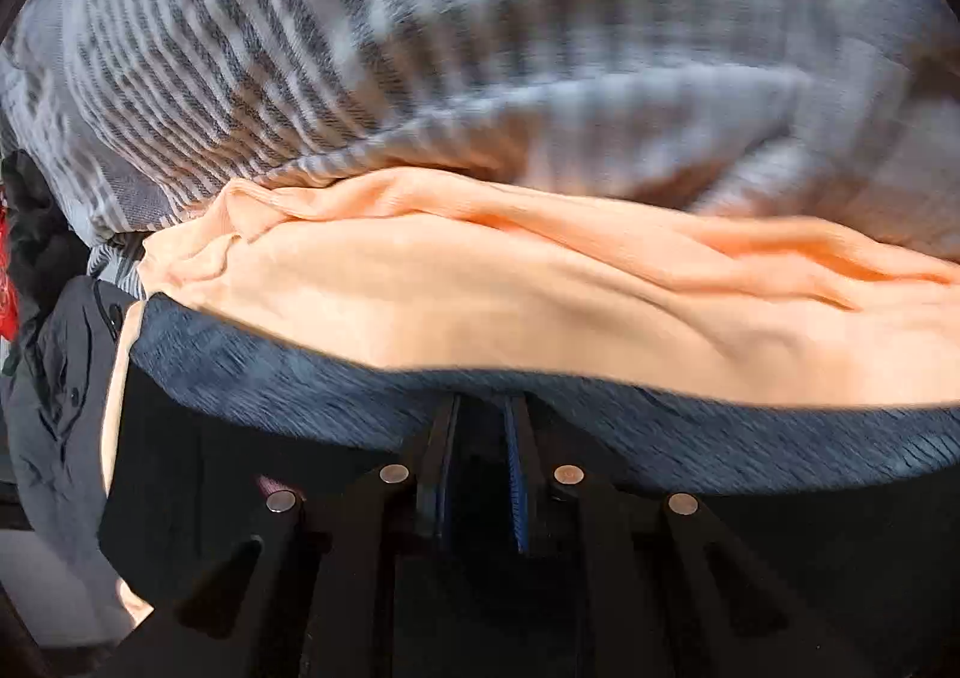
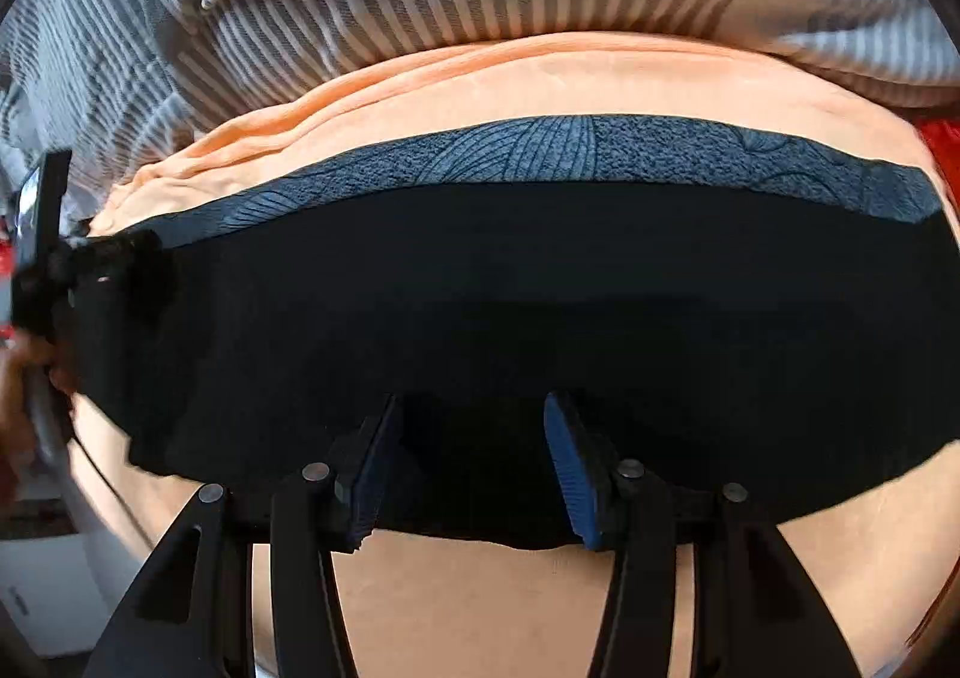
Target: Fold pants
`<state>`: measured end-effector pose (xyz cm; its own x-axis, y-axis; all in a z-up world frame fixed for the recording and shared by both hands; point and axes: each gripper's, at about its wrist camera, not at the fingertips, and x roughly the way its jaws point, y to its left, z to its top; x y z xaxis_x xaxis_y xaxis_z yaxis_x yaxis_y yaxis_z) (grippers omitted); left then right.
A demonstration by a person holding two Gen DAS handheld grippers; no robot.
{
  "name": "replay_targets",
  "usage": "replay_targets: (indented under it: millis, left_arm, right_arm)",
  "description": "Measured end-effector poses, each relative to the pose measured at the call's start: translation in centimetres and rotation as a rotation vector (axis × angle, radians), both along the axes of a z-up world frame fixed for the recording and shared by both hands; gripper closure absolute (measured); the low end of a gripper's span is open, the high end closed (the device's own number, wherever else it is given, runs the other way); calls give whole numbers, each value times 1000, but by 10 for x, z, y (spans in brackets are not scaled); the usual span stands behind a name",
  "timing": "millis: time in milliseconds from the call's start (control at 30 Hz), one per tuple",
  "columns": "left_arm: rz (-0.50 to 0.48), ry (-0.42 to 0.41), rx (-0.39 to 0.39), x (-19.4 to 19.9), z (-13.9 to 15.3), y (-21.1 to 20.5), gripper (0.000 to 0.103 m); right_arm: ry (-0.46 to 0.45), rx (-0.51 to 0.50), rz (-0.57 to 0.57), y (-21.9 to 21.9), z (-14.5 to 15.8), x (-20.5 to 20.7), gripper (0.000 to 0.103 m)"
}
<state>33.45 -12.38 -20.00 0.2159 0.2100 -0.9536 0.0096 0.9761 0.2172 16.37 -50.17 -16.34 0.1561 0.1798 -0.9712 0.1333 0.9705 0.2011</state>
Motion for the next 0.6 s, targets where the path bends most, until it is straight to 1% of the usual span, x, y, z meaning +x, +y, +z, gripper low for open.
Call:
replay_targets:
  millis: [67,100,133,200,233,300,333,367,400,433,467,500,533,600]
  left_arm:
    - [33,-5,-65,6,12,20,87]
    - [22,-11,-67,3,19,28,87]
    - [1,-15,-61,-3,28,35,87]
    - [-33,-14,-44,-22,40,56,87]
    - [-39,-9,-38,-38,45,70,87]
    - [-30,16,-15,-60,37,96,87]
    - [-21,35,2,-69,29,106,84]
    - [-9,39,9,-78,19,119,69]
    - [-18,-28,-22,-84,21,124,69]
    - [-37,-53,-25,-89,21,125,69]
    - [-55,-60,-6,-90,21,122,69]
    - [-70,-61,14,-90,21,117,69]
    - [-82,-61,32,-93,19,115,69]
    - [-89,-57,37,-83,21,101,69]
  right_arm:
    - [18,-27,-21,4,4,-4,50]
    - [31,-40,-36,8,7,-4,49]
    - [40,-39,-52,11,14,-3,49]
    - [18,-7,-57,25,26,-2,49]
    - [3,-4,-45,39,32,-2,49]
    - [-7,10,3,75,34,1,48]
    - [-6,15,22,87,31,1,47]
    - [5,12,43,103,24,3,46]
    - [31,0,61,118,13,4,44]
    - [50,-17,69,125,5,3,42]
    - [58,-62,75,132,-3,2,42]
    - [36,-88,85,136,-1,1,37]
    - [37,-89,89,139,-1,3,34]
    - [50,-72,81,140,4,2,34]
